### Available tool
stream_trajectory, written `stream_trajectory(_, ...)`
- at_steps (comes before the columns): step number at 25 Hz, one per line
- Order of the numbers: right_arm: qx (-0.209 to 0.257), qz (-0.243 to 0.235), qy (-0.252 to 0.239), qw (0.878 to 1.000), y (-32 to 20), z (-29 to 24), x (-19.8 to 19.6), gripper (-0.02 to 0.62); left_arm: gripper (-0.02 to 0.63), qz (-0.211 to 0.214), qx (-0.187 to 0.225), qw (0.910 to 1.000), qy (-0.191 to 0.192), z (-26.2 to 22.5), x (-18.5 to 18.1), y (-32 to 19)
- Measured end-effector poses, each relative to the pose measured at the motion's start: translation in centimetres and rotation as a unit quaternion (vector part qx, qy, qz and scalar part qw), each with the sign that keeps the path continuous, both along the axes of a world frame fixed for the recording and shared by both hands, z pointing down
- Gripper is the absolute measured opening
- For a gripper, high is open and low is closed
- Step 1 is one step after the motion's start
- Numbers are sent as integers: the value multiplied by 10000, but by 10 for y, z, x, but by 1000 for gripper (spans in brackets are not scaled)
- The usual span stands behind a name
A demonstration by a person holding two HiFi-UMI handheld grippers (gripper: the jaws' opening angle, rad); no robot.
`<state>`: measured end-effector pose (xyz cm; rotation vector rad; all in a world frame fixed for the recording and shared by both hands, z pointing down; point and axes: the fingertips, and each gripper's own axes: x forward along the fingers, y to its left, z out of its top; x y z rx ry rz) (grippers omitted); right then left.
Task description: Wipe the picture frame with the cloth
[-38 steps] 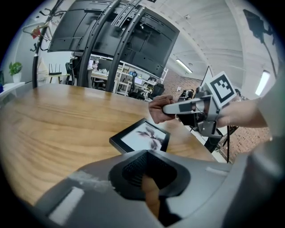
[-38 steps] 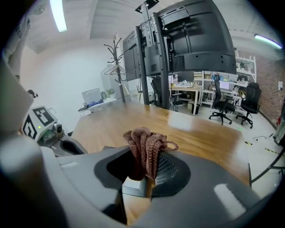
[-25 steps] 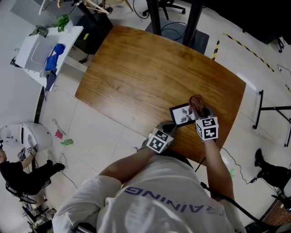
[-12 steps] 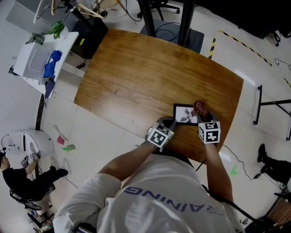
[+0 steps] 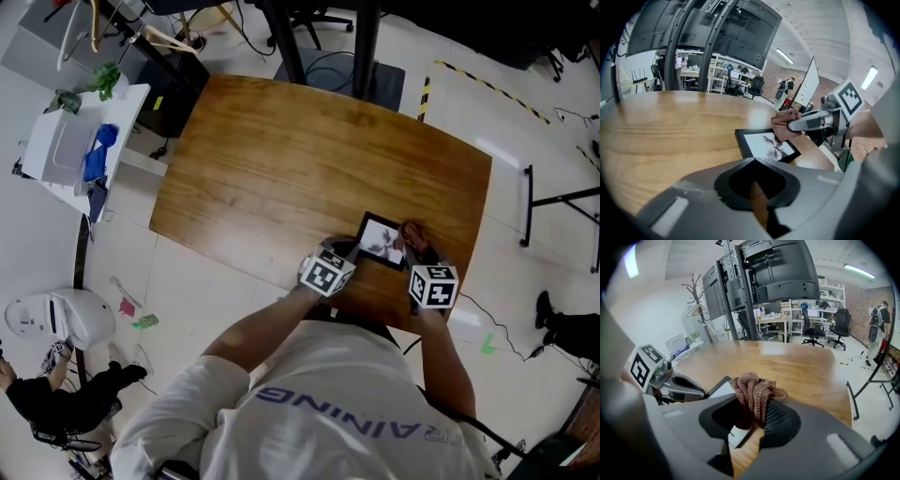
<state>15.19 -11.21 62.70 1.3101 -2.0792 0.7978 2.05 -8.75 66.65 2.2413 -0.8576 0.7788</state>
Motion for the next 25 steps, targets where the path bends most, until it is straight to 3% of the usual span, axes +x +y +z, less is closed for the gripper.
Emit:
stream_trajectory(7,-262,-226,-1159,9927,-20,-23,-80,121,6,-182,-233,9996,31,1,-3,5)
stream_trajectory(11,-627,-353,-1061,9917,-18,-3,-106,121,8,-265,-242,9993,77,-1,-2,7)
stream_trajectory(17,-772,-300,-704,9941,-19,12,-102,121,7,-254,-145,9995,81,0,-6,9)
stream_trajectory(25,-705,169,-527,9960,-12,17,-49,123,8,-344,-48,9994,-38,-1,-5,8)
